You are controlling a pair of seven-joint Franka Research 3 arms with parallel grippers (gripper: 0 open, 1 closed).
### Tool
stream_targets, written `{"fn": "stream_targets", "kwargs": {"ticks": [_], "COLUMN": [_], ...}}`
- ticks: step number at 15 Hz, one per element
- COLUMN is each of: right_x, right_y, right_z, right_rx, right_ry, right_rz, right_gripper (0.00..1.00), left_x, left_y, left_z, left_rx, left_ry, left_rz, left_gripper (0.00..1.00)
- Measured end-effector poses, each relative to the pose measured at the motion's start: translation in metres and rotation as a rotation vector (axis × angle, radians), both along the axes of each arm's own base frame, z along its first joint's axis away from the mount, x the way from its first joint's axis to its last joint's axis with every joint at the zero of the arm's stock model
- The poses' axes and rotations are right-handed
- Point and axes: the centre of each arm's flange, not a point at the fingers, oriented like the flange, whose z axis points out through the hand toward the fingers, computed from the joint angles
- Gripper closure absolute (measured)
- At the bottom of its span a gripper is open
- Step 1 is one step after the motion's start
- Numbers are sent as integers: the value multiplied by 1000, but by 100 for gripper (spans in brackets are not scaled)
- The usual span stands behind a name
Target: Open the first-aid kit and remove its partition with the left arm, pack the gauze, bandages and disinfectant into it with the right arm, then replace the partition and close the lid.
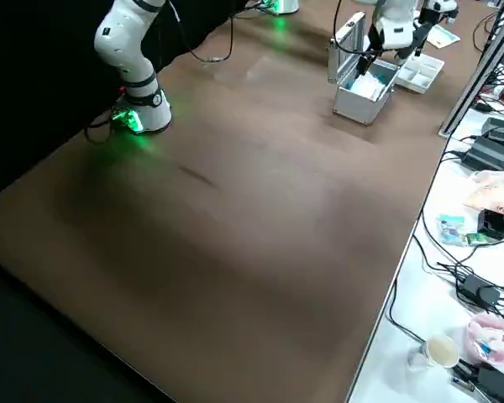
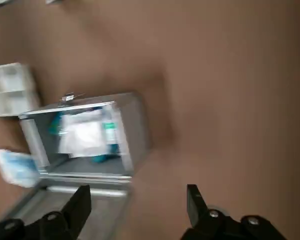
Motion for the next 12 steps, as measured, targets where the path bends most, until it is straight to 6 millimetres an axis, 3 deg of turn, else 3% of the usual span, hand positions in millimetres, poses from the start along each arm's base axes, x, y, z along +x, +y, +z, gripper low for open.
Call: {"fn": "stream_targets", "kwargs": {"ticks": [3, 5, 7, 8, 12], "right_x": [-10, -16, -19, -22, -35], "right_y": [-68, -116, -154, -184, -237], "right_z": [48, 60, 66, 73, 87], "right_rx": [-61, -47, -45, -44, -77], "right_ry": [-28, -13, -13, -25, -9], "right_rz": [72, 127, 156, 150, 115], "right_gripper": [12, 11, 4, 2, 2], "left_x": [0, 0, 0, 1, 0], "left_y": [3, -1, -3, -5, -7], "left_z": [-28, -32, -31, -35, -54], "left_rx": [23, 37, 41, 40, 44], "left_ry": [-1, -4, -9, -21, -35], "left_rz": [2, -5, -8, -12, -46], "left_gripper": [0, 0, 1, 2, 6]}}
